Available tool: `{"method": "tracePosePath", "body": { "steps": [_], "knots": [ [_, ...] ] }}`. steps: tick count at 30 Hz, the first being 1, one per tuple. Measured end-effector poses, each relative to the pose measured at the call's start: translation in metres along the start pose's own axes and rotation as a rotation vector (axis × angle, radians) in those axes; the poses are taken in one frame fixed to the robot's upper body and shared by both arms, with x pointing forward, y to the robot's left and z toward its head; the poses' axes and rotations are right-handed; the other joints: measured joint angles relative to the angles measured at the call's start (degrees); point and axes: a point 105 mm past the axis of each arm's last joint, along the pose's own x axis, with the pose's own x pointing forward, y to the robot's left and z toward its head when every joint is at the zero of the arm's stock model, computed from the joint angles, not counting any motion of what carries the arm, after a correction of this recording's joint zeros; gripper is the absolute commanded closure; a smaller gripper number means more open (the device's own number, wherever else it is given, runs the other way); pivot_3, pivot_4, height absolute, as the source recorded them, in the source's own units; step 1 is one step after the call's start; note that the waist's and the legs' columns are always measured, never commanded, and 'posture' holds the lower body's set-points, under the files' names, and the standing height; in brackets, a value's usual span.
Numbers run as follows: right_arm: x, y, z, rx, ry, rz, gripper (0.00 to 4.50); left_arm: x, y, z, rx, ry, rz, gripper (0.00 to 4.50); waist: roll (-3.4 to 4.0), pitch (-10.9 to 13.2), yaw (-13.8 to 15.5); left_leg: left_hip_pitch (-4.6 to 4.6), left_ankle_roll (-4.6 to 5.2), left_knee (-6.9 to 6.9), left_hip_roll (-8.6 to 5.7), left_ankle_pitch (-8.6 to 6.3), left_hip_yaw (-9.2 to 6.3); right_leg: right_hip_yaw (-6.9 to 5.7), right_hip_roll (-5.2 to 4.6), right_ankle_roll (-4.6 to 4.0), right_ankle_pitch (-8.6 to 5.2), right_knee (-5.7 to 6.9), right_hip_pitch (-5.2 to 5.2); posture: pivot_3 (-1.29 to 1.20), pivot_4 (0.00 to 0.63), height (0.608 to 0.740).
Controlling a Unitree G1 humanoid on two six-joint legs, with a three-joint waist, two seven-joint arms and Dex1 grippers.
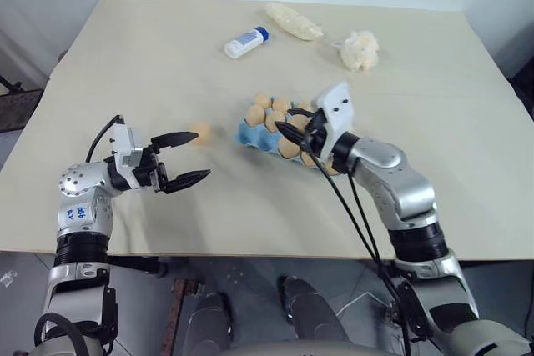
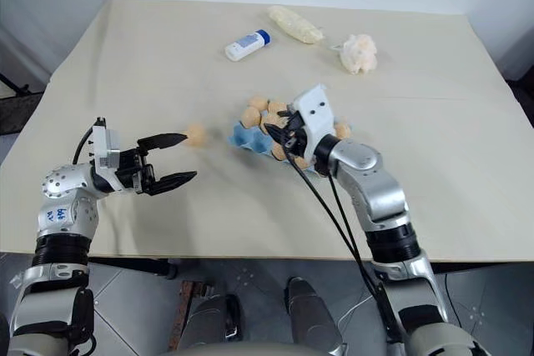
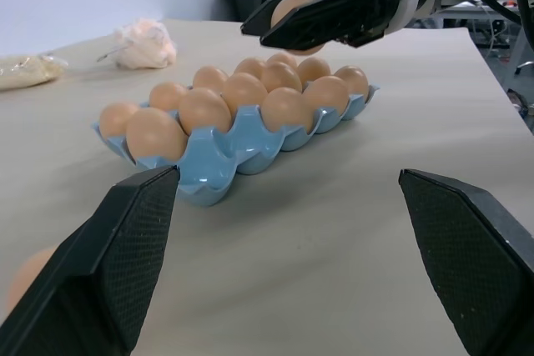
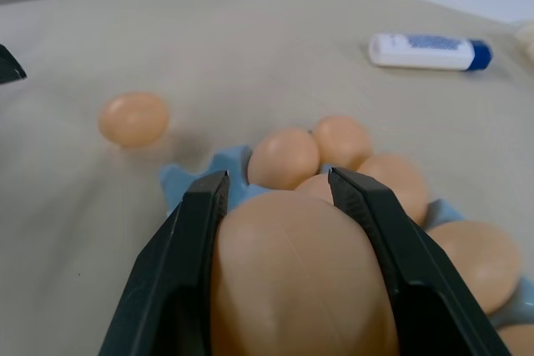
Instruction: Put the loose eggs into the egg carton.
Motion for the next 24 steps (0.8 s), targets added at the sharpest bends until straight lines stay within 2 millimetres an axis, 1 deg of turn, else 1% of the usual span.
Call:
{"method": "tracePosePath", "body": {
  "steps": [3,7,11,17,19,22,24],
  "knots": [
    [0.015,0.007,0.000,0.003,-0.001,0.023,2.91,-0.002,0.000,0.000,0.004,-0.002,0.016,0.00,0.00,0.0,-0.2,0.01,-0.02,-0.01,0.01,0.02,-0.01,-0.02,0.01,-0.04,-0.02,0.07,-0.04,0.00,0.150,0.740],
    [0.038,0.010,-0.004,0.005,0.012,0.022,2.91,-0.004,-0.004,-0.002,0.006,-0.002,0.028,0.00,0.00,0.0,-0.6,0.00,-0.05,-0.03,0.02,0.03,-0.02,-0.06,0.01,-0.05,-0.03,0.10,-0.05,0.00,0.150,0.740],
    [0.044,0.011,-0.011,0.012,0.022,0.019,2.91,-0.006,-0.006,-0.001,0.009,-0.010,0.043,0.00,0.00,0.0,-0.7,-0.02,-0.06,-0.07,0.02,0.03,-0.06,-0.12,-0.05,-0.06,-0.03,0.06,-0.05,0.00,0.150,0.740],
    [0.047,0.015,-0.013,0.013,0.022,0.039,0.84,-0.007,-0.005,0.000,0.014,-0.010,0.053,0.00,0.00,0.0,-1.4,-0.01,-0.08,-0.04,0.02,0.04,-0.06,-0.13,-0.04,-0.06,-0.03,0.13,-0.05,0.00,0.150,0.740],
    [0.046,0.015,-0.013,0.013,0.022,0.044,0.06,-0.007,-0.005,0.000,0.014,-0.010,0.055,0.00,0.00,0.0,-1.5,-0.01,-0.09,-0.04,0.02,0.04,-0.08,-0.13,-0.04,-0.06,-0.03,0.14,-0.05,0.00,0.150,0.740],
    [0.046,0.015,-0.012,0.009,0.019,0.051,0.02,-0.007,-0.005,0.000,0.014,-0.010,0.056,0.00,0.00,0.0,-1.8,0.00,-0.09,-0.06,0.03,0.04,-0.18,-0.12,-0.02,-0.06,-0.03,0.14,-0.05,0.00,0.150,0.740],
    [0.044,0.015,-0.008,-0.005,0.008,0.060,0.02,-0.007,-0.005,0.000,0.014,-0.010,0.058,0.00,0.00,0.0,-1.7,0.00,-0.09,-0.08,0.03,0.04,-0.23,-0.14,-0.02,-0.06,-0.03,0.13,-0.05,0.00,0.150,0.740]
  ]
}}
